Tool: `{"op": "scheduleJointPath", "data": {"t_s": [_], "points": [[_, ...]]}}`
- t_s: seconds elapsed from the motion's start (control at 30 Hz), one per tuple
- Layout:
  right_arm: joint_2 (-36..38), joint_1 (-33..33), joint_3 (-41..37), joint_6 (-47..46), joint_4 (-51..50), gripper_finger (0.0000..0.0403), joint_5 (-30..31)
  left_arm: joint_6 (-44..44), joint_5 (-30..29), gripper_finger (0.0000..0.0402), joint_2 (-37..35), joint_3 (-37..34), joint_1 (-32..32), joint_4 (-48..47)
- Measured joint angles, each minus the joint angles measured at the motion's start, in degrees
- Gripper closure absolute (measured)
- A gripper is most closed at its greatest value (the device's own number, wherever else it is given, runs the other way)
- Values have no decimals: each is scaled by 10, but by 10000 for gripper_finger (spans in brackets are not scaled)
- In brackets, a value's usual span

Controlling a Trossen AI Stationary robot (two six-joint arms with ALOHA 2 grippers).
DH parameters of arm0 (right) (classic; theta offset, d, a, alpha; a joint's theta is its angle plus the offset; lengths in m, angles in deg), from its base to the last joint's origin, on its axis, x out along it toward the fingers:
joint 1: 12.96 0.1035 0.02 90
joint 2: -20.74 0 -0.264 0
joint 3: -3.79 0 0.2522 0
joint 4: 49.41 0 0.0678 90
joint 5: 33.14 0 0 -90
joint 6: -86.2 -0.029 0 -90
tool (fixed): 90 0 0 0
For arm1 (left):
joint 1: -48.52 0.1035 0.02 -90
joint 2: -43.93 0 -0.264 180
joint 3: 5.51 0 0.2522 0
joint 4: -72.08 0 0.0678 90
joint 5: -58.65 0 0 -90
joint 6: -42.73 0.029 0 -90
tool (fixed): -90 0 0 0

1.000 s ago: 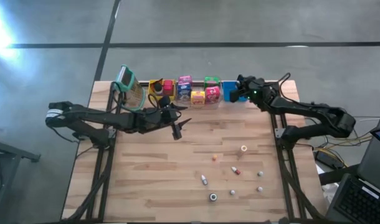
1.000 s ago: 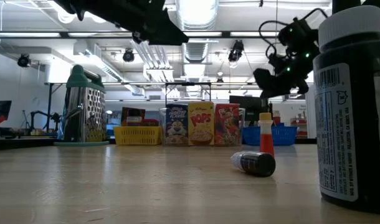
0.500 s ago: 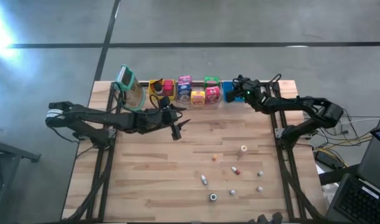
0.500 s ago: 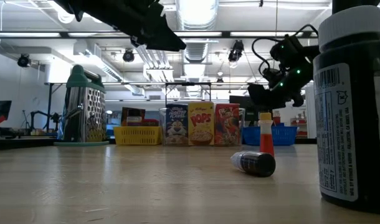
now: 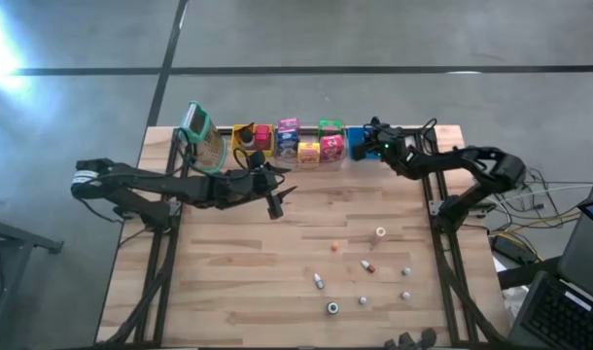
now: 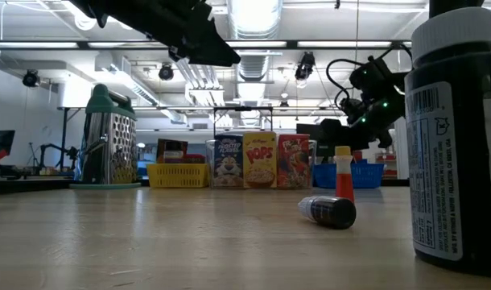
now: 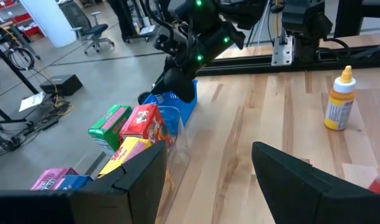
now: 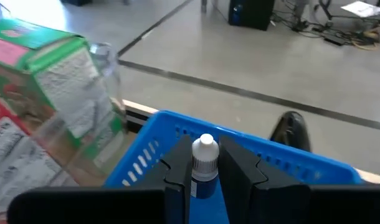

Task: Pick & Place Kitchen Items
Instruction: Put the left purple bottle into the blue bin

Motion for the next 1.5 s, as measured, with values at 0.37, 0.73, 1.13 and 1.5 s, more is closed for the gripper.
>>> {"op": "scheduleJointPath", "data": {"t_s": [0.37,0.73,1.13,1.5], "points": [[-70,-11,19,49,48,353,-77,11,-1,161,0,0,1,0],[-102,-41,43,57,60,353,-104,18,-1,161,0,0,1,-1],[-107,-57,42,70,61,353,-135,18,-1,161,0,1,1,0],[-112,-59,42,77,61,352,-149,18,-1,161,0,1,1,0]]}}
